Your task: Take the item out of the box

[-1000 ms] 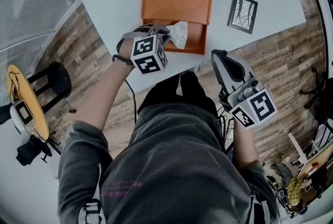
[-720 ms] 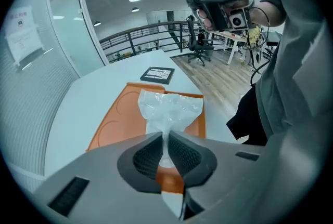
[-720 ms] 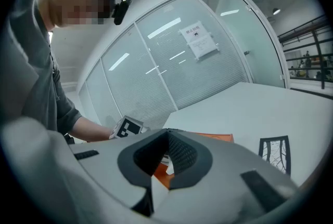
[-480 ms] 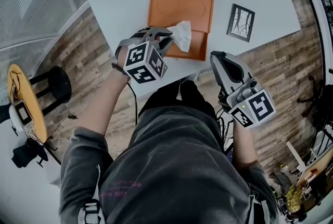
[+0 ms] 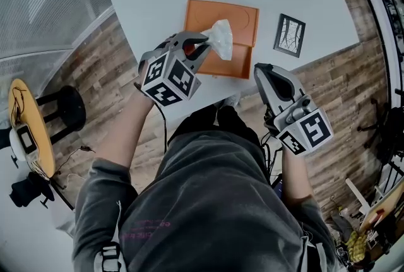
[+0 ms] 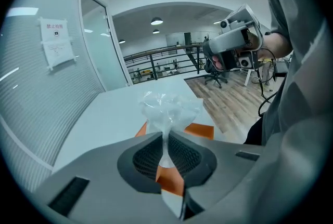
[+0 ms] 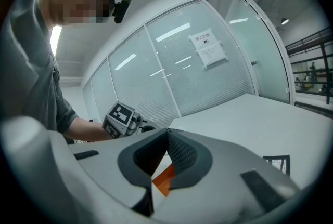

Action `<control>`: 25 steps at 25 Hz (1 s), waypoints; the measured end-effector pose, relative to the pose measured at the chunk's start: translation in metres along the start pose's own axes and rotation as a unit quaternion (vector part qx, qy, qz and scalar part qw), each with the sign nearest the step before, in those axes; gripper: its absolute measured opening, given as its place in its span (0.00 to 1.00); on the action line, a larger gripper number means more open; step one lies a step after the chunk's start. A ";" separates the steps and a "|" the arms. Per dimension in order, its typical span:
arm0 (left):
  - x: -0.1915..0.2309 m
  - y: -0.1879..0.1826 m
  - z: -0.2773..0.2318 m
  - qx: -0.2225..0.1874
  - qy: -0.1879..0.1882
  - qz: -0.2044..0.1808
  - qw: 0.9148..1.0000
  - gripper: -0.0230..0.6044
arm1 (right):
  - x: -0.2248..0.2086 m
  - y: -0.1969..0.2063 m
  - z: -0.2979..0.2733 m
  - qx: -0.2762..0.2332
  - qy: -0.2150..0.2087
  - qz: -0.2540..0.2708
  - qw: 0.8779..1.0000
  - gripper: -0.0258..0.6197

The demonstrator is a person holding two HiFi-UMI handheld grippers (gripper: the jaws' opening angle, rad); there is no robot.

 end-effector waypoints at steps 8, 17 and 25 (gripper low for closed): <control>0.027 -0.017 0.034 -0.044 -0.040 0.031 0.998 0.09 | 0.012 -0.018 -0.011 -0.005 -0.003 0.023 1.000 0.05; 0.055 -0.035 0.075 -0.116 -0.085 0.075 0.987 0.09 | 0.026 -0.033 -0.027 -0.009 -0.005 0.047 0.999 0.05; 0.061 -0.053 0.102 -0.154 -0.114 0.087 0.978 0.09 | 0.035 -0.048 -0.030 -0.011 -0.011 0.071 0.997 0.05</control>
Point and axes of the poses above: the fingertips, and each gripper's own axes: z backward along the fingers, x to its left, y out of its underside, the point moved 3 cm from there along z, backward along the fingers, and after that the axes turned 10 degrees about -y, right-handed, at the moved point
